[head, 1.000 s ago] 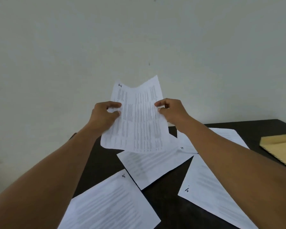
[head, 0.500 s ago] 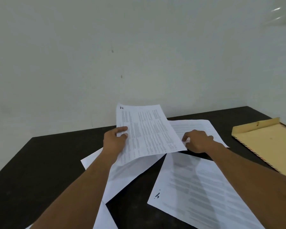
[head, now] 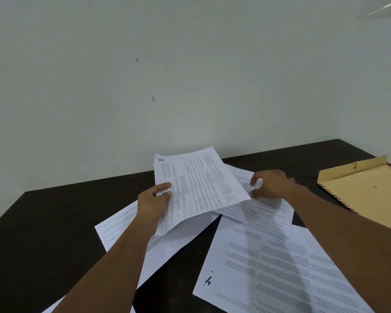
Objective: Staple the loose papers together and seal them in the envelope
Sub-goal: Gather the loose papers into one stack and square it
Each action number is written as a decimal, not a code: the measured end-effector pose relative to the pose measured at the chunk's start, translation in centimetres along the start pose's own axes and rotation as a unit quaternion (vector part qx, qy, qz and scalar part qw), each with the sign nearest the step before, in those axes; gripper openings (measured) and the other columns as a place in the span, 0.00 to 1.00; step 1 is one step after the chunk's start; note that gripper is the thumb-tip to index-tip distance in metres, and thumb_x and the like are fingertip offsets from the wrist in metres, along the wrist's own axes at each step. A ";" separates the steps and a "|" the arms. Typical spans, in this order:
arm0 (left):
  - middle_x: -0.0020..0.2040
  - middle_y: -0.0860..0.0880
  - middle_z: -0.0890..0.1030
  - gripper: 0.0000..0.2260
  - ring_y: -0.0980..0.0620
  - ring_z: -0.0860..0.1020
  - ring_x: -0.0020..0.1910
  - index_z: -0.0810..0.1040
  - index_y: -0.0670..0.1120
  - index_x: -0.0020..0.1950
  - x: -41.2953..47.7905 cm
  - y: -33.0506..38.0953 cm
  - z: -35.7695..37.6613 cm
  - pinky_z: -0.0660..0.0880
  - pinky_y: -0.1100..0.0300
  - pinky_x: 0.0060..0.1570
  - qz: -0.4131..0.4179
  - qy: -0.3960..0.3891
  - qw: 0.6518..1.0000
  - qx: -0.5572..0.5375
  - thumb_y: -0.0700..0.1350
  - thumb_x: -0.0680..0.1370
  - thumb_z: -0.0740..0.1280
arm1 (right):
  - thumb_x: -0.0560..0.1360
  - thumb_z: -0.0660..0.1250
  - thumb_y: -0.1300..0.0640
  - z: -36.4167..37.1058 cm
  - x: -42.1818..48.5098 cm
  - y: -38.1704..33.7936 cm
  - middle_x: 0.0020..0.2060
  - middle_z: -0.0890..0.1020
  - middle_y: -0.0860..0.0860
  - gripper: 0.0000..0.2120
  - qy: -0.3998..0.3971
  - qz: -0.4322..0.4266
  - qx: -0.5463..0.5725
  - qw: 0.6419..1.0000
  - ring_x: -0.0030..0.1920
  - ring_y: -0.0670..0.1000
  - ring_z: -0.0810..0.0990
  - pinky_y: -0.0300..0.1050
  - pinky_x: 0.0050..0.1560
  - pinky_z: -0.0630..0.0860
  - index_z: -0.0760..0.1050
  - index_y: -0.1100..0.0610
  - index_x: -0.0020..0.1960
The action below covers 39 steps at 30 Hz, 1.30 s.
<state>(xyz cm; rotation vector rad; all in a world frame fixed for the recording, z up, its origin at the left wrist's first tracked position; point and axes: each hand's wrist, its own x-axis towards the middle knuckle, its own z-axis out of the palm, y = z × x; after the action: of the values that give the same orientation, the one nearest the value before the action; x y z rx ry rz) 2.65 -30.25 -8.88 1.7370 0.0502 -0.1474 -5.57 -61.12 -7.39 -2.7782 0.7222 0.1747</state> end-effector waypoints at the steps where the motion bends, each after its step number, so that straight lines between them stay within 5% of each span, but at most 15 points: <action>1: 0.56 0.50 0.79 0.11 0.57 0.78 0.43 0.84 0.47 0.60 0.1 -0.1 0.0 0.72 0.68 0.37 0.000 0.001 1.000 0.001 0.37 0.80 0.68 | 0.64 0.74 0.34 0.0 0.1 0.4 0.63 0.73 0.51 0.21 -0.009 0.009 0.011 1.000 0.65 0.59 0.71 0.62 0.68 0.65 0.75 0.39 0.52; 5: 0.48 0.54 0.79 0.10 0.58 0.77 0.42 0.84 0.47 0.59 0.0 -0.1 0.4 0.71 0.68 0.35 -0.011 -0.003 1.000 -0.007 0.38 0.80 0.69 | 0.62 0.76 0.32 -0.3 0.3 0.6 0.62 0.71 0.52 0.27 0.008 0.013 0.022 1.000 0.61 0.59 0.74 0.58 0.64 0.70 0.73 0.43 0.55; 8: 0.54 0.52 0.79 0.09 0.57 0.77 0.44 0.84 0.49 0.58 -0.2 -0.2 0.8 0.71 0.67 0.37 -0.024 -0.018 1.000 -0.009 0.39 0.80 0.69 | 0.61 0.79 0.37 0.1 0.4 0.7 0.60 0.70 0.53 0.29 -0.008 0.006 0.089 0.996 0.52 0.55 0.77 0.53 0.59 0.76 0.72 0.46 0.55; 14: 0.56 0.53 0.78 0.10 0.55 0.77 0.47 0.84 0.52 0.58 -1.1 -0.3 1.7 0.70 0.66 0.40 -0.033 -0.033 0.999 0.003 0.41 0.80 0.69 | 0.65 0.75 0.38 0.8 -0.7 0.9 0.52 0.77 0.47 0.21 0.018 -0.011 0.079 0.997 0.55 0.55 0.75 0.57 0.62 0.70 0.71 0.44 0.51; 17: 0.53 0.54 0.80 0.10 0.56 0.79 0.46 0.83 0.52 0.59 -1.3 0.0 1.9 0.71 0.66 0.38 -0.026 -0.043 0.999 0.007 0.41 0.81 0.68 | 0.73 0.73 0.52 1.2 -0.7 0.9 0.52 0.80 0.50 0.11 0.045 -0.027 0.120 0.991 0.48 0.52 0.78 0.53 0.58 0.75 0.71 0.46 0.46; 21: 0.50 0.58 0.78 0.10 0.57 0.79 0.45 0.83 0.51 0.59 -1.5 0.5 2.3 0.71 0.67 0.36 -0.013 -0.046 0.999 0.011 0.40 0.81 0.68 | 0.77 0.65 0.68 0.2 -1.4 0.2 0.46 0.81 0.55 0.11 0.064 -0.029 0.252 0.965 0.42 0.53 0.83 0.48 0.46 0.81 0.74 0.52 0.50; 27: 0.64 0.49 0.79 0.11 0.55 0.78 0.52 0.82 0.48 0.62 -2.2 0.1 3.1 0.72 0.63 0.52 0.042 -0.026 0.992 0.117 0.40 0.80 0.69 | 0.78 0.66 0.63 1.2 -3.5 -1.3 0.49 0.81 0.55 0.06 -0.003 -0.003 0.382 0.924 0.44 0.52 0.82 0.43 0.42 0.77 0.76 0.54 0.52; 30: 0.65 0.49 0.78 0.13 0.53 0.76 0.57 0.80 0.45 0.64 -2.8 -0.2 3.7 0.69 0.65 0.52 0.085 -0.013 0.972 0.218 0.40 0.79 0.69 | 0.79 0.63 0.61 2.1 -3.5 -1.7 0.52 0.81 0.52 0.04 0.080 -0.007 0.343 0.936 0.47 0.50 0.79 0.42 0.46 0.74 0.76 0.56 0.51; 32: 0.65 0.48 0.78 0.14 0.51 0.77 0.59 0.79 0.45 0.64 -2.8 0.0 4.0 0.69 0.65 0.51 0.089 -0.018 0.967 0.238 0.40 0.78 0.70 | 0.79 0.64 0.51 2.4 -3.3 -1.8 0.52 0.81 0.52 0.07 0.119 -0.002 0.289 0.950 0.50 0.51 0.79 0.48 0.53 0.77 0.75 0.55 0.50; 35: 0.65 0.48 0.78 0.14 0.51 0.78 0.58 0.80 0.44 0.63 -2.8 0.6 4.4 0.71 0.65 0.49 0.079 -0.033 0.966 0.246 0.40 0.78 0.71 | 0.76 0.60 0.34 2.4 -3.4 -2.0 0.50 0.80 0.49 0.19 0.077 0.044 0.193 0.977 0.55 0.55 0.78 0.57 0.60 0.76 0.74 0.50 0.52; 39: 0.65 0.47 0.78 0.13 0.53 0.77 0.50 0.80 0.46 0.62 -2.7 1.1 4.9 0.71 0.67 0.41 0.060 -0.057 0.969 0.234 0.41 0.78 0.71 | 0.75 0.71 0.46 2.2 -3.4 -2.8 0.52 0.79 0.49 0.13 0.044 0.014 0.248 0.968 0.54 0.53 0.78 0.54 0.59 0.76 0.74 0.51 0.55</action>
<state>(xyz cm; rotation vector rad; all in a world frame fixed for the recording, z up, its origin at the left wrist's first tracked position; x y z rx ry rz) -0.21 -35.10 -8.27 2.1923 -0.1897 -0.1794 -7.30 -56.61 -8.26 -2.3093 0.7113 -0.1133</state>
